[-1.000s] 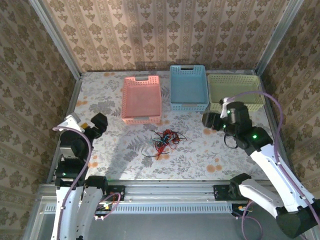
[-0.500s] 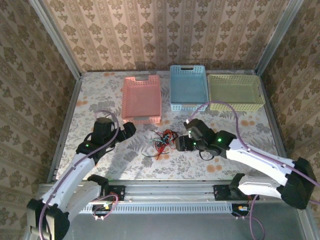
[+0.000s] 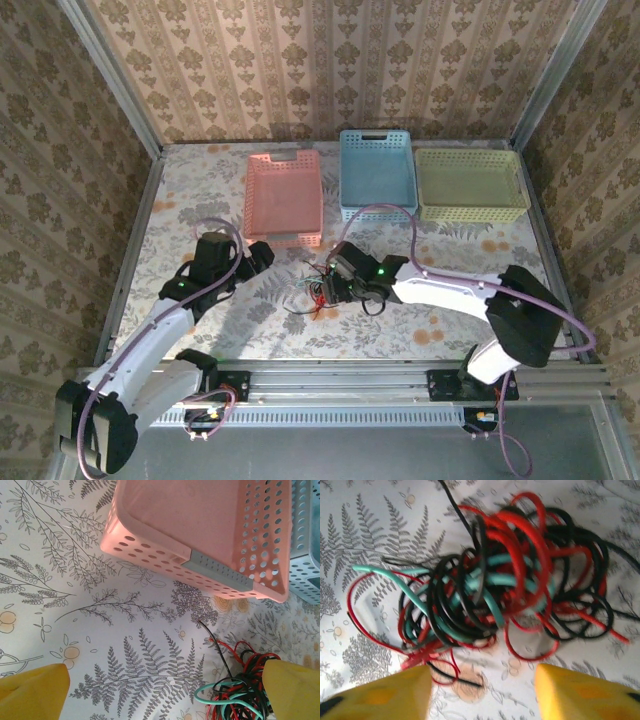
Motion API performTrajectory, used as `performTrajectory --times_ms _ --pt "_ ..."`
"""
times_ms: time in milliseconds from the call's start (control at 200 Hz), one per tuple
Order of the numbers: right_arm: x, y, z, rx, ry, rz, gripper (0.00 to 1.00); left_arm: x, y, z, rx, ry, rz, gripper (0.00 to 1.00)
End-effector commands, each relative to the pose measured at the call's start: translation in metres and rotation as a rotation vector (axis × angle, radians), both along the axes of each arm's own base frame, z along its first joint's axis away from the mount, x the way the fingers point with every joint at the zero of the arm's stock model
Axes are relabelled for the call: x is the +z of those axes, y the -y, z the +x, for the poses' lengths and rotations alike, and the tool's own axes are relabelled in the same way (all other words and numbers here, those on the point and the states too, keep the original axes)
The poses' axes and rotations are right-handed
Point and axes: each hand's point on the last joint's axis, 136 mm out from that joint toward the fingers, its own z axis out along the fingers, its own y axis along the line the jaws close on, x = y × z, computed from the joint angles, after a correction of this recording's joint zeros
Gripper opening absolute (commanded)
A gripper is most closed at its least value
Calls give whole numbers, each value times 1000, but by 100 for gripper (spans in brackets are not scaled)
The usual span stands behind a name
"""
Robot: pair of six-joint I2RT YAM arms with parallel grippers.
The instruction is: Untangle the cables
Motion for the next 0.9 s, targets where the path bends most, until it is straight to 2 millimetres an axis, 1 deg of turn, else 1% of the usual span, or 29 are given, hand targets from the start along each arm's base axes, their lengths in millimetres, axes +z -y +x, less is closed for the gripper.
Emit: performTrajectory --times_ms 0,100,150,250,345,485,540,635,680,720,775,895 --pt "12 -5 24 15 85 -36 47 9 -5 6 0 37 55 100" --pt "11 -4 32 5 83 -40 41 14 -1 14 -14 45 63 100" --pt "9 -4 34 4 82 -45 36 16 3 18 -30 44 66 100" --pt "3 -7 33 25 65 -53 29 17 10 26 -59 29 76 100" --pt "-2 -8 32 38 47 -63 28 16 15 29 -80 11 77 100" --pt "-10 -6 34 36 47 -88 26 7 19 31 -87 -6 62 100" --pt "-12 -7 35 41 49 -92 20 2 19 30 -86 -16 61 100" --pt "-16 -6 37 41 48 -113 6 0 19 29 -89 -21 65 100" --pt "-14 -6 37 43 53 -114 0 0 19 29 -91 -23 68 100" --pt "-11 -4 37 42 58 -112 0 -1 18 28 -92 -25 73 100" --pt "-4 -4 36 42 74 -100 0 0 18 28 -92 -22 74 100" --pt "25 3 33 36 135 -68 0 2 18 28 -93 -17 72 100"
